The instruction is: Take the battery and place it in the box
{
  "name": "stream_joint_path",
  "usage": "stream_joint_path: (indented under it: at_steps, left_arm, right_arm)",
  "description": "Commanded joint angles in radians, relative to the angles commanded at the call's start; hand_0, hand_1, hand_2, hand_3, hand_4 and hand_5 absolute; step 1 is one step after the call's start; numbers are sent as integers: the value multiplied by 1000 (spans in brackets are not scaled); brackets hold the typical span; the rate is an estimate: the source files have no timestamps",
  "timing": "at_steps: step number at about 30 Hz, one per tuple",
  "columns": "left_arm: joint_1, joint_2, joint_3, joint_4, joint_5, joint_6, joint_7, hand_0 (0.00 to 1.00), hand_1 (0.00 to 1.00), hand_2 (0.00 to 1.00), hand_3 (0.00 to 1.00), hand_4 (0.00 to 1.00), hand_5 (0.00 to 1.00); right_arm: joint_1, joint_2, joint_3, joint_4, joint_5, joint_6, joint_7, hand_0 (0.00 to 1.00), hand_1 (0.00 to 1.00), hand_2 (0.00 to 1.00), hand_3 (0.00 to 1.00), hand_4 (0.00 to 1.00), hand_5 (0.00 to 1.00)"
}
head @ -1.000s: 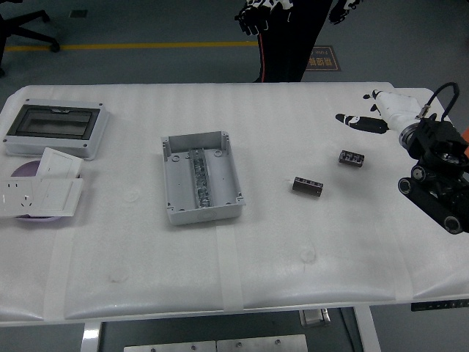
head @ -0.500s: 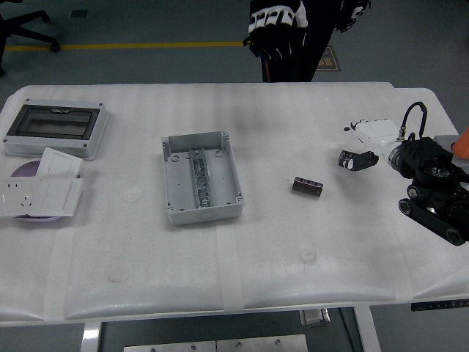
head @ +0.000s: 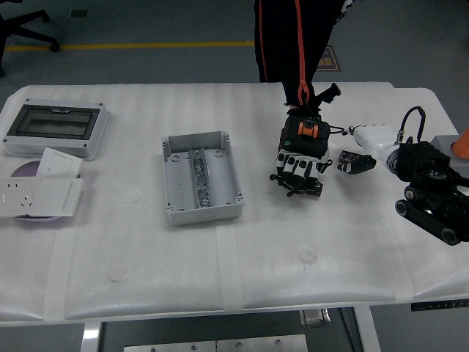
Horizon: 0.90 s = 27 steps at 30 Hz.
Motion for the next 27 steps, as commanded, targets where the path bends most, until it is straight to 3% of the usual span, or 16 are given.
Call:
stream_joint_path:
  at_steps: [26, 27]
  left_arm:
    - [-8, 3, -8, -1, 8, -2, 1, 435, 611, 556, 383, 475, 357]
    - [-7, 3, -6, -2, 7, -2, 0, 435, 611, 556, 382, 475, 359]
  right_arm:
    - [11, 34, -62, -39, 80, -26, 19, 755, 726, 717, 806, 754, 479]
    - [11, 35, -64, -40, 80, -26, 19, 710, 664, 677, 768, 714, 466]
